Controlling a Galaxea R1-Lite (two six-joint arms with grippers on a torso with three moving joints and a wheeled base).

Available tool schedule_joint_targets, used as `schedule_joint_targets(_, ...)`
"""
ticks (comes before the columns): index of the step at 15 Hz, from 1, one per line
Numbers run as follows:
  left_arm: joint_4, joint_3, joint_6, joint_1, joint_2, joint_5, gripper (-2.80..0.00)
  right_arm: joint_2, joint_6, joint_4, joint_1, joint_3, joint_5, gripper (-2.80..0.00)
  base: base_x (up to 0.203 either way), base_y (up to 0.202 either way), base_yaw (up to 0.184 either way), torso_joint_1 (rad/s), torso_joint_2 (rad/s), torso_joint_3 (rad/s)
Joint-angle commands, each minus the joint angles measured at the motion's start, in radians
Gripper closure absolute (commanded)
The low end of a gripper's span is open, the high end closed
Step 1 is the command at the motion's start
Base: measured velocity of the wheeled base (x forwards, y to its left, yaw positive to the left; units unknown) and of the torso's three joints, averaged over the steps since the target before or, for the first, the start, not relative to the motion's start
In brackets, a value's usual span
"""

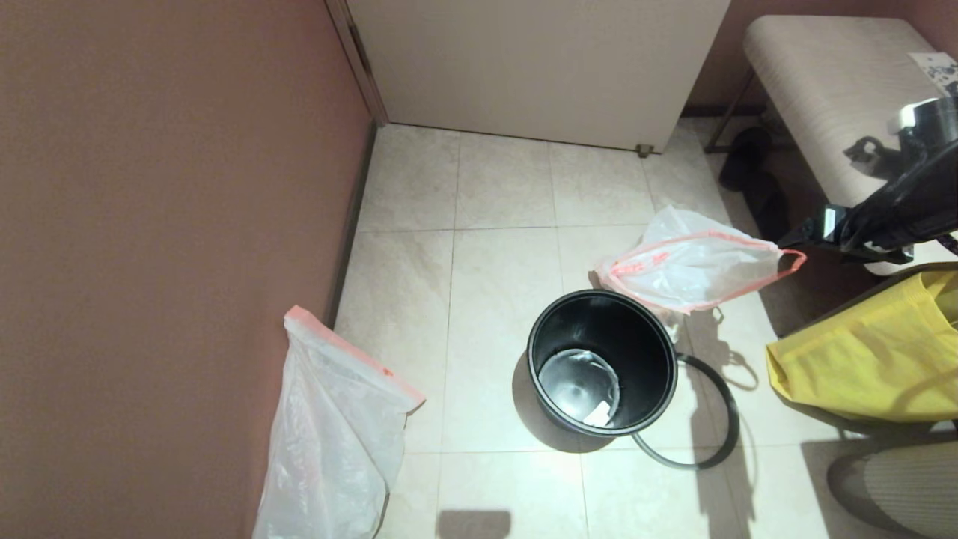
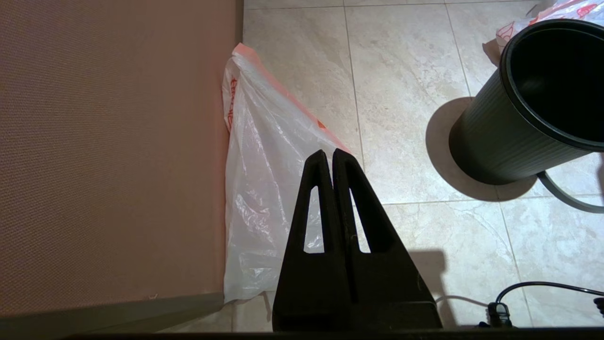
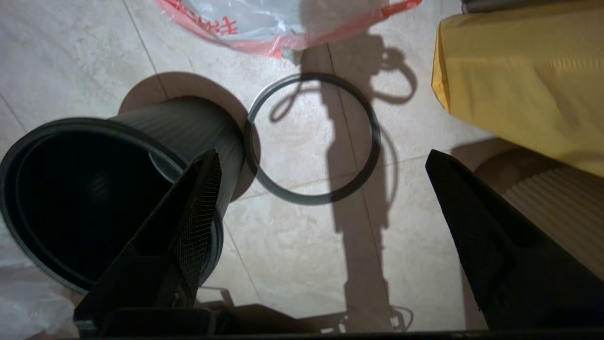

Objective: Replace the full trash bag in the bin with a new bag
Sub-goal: Place the trash bag on the floor, then pick up a new trash bag

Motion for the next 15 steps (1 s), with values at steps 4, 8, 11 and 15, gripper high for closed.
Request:
schedule_joint_targets(4,0.0,0.0,0.0,0.0,0.001,0.0,0.0,-0.285,0.012,0.038,0.033,0.27,0.01,0.0,0.0,0.0,0.0,0.0,0.0,0.0)
schedule_joint_targets(8,0.0,0.0,0.0,0.0,0.001,0.0,0.0,-0.509,0.048,0.044,0.091,0.481,0.011,0.0,0.0,0.0,0.0,0.0,0.0,0.0)
schedule_joint_targets(11,0.0,0.0,0.0,0.0,0.001,0.0,0.0,-0.677,0.056,0.047,0.118,0.636,0.007,0.0,0.0,0.0,0.0,0.0,0.0,0.0)
schedule_joint_targets(15,0.0,0.0,0.0,0.0,0.001,0.0,0.0,-0.867,0.059,0.048,0.123,0.789,0.0,0.0,0.0,0.0,0.0,0.0,0.0,0.0)
